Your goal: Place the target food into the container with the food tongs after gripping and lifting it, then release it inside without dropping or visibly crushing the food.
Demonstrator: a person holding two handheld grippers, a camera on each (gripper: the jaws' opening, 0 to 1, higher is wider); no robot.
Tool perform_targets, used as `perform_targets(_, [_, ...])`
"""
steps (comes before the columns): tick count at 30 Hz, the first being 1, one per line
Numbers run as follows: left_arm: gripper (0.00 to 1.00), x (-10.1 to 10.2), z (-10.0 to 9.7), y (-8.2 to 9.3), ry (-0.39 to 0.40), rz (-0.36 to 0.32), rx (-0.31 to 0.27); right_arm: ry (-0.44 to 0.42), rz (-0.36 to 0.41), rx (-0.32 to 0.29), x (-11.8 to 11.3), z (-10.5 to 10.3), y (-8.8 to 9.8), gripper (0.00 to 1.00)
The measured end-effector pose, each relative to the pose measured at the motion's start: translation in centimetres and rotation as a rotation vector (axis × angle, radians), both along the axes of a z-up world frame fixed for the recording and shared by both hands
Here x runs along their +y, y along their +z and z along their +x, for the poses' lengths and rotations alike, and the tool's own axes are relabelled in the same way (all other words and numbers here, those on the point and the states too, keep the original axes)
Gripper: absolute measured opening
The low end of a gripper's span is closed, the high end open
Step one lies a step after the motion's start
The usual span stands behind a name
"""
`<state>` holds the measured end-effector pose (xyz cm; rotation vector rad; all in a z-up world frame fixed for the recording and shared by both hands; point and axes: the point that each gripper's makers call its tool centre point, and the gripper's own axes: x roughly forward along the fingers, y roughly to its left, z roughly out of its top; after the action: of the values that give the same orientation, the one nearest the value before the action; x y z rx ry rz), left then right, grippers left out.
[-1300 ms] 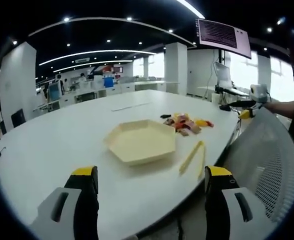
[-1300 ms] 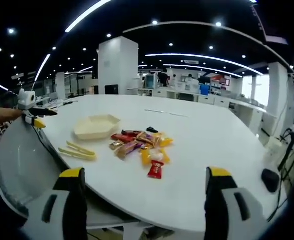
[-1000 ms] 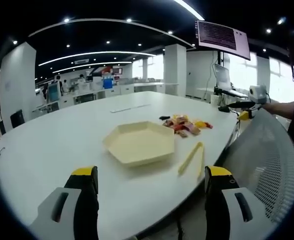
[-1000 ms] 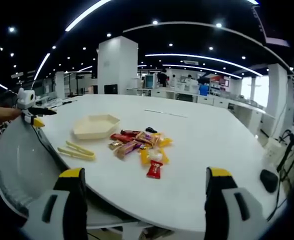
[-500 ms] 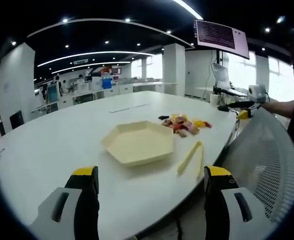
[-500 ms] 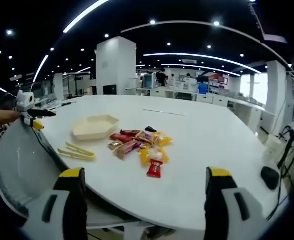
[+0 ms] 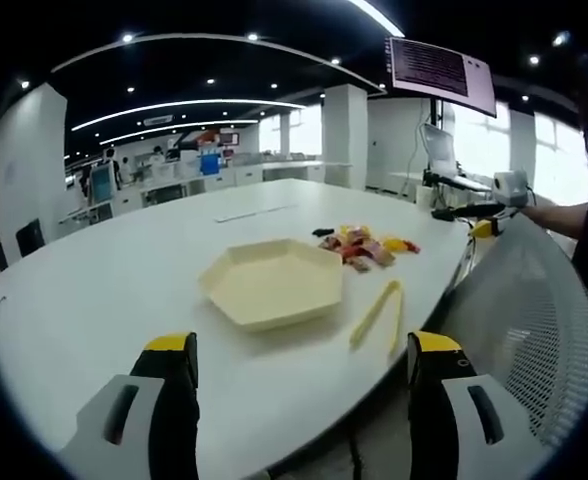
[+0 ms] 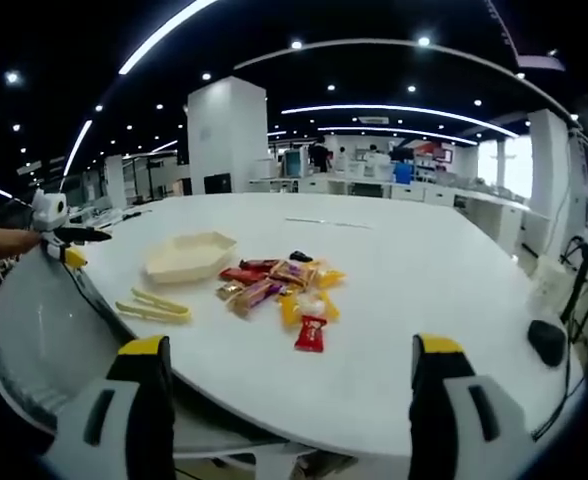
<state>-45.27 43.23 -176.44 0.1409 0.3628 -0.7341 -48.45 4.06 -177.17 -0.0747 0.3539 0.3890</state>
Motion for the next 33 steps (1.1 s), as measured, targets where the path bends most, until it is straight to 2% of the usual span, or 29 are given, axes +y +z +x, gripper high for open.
perform_targets(7, [0.84,-0.2,-0.1,0.0,-0.015,-0.013,0.009,0.02,-0.034,-0.003,0.6,0.1,0.3,1.0])
perform_targets(16, [0.83,-1.0,-0.5,0.1,-0.055,0.001,0.01,0.012,-0.031,-0.01,0.7,0.1,0.3,1.0])
perform_targets(19, [0.77,-2.1,-0.7,1.2,-0.132,0.013,-0.062,0.007,-0.04,0.008,0.6,0.1,0.0,1.0])
perform_targets(21, [0.77,-2.5,-0.8,0.9,-0.152,0.035,-0.043,0.006,-0.076,0.024,0.4,0.0,-0.4,1.0])
perform_targets(25, [0.77,-4.7,-1.1,0.5,-0.284,0.066,0.0,0.004,-0.042,0.011,0.3,0.1,-0.1,1.0])
perform_targets(27, [0.77,-6.3,-1.7,0.2,-0.37,0.077,0.064,-0.008,0.0,0.006,0.1,0.2,0.4,1.0])
perform_targets(29, [0.77,-8.2,-1.6,1.0,-0.443,0.059,0.04,-0.012,0.018,-0.008,0.1,0.3,1.0,1.0])
perform_targets(30, [0.77,-8.9,-1.6,1.1,-0.481,0.072,0.03,-0.011,0.02,-0.012,0.1,0.3,1.2,1.0])
perform_targets(33, [0.7,-11.0,-1.9,0.3,-0.576,0.105,0.049,0.003,0.007,-0.018,0.7,0.3,1.7,1.0])
